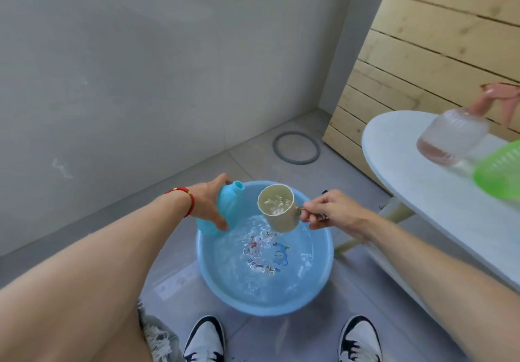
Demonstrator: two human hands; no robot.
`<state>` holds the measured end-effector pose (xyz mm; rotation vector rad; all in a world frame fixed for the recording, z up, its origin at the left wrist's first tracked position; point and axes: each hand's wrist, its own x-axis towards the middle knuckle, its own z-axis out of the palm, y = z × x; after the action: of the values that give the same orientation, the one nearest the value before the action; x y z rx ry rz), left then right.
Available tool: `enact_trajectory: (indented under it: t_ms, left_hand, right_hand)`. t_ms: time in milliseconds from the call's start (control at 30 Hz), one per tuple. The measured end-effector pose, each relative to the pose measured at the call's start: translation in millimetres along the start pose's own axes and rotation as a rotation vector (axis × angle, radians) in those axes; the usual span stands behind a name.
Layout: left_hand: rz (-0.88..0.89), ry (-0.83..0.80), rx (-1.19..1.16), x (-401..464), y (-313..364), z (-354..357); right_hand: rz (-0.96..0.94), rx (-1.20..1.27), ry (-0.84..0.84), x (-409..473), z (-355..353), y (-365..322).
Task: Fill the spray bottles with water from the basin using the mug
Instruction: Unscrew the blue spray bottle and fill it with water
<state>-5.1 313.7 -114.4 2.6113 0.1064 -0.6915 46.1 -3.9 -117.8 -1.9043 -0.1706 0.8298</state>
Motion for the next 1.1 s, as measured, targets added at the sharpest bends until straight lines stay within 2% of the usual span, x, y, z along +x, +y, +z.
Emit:
enact_trajectory:
  t_ms: [233, 533, 833, 1100]
  left_hand:
    - [0.064, 0.039, -0.027, 9, 16, -2]
    - [0.104, 0.094, -0.051, 21, 28, 2]
    - [0.119, 0.049, -0.017, 30, 38, 6]
    - [0.123, 0.014, 0.001, 35, 46, 11]
  right_hand:
    - [-0.125, -0.056, 0.097, -47, -42, -68]
    - [-0.240, -0.044, 0.322, -37, -27, -71]
    - [-0.250, -0.266, 0.505, -28, -19, -69]
    - [-0.289, -0.438, 0.560, -30, -17, -72]
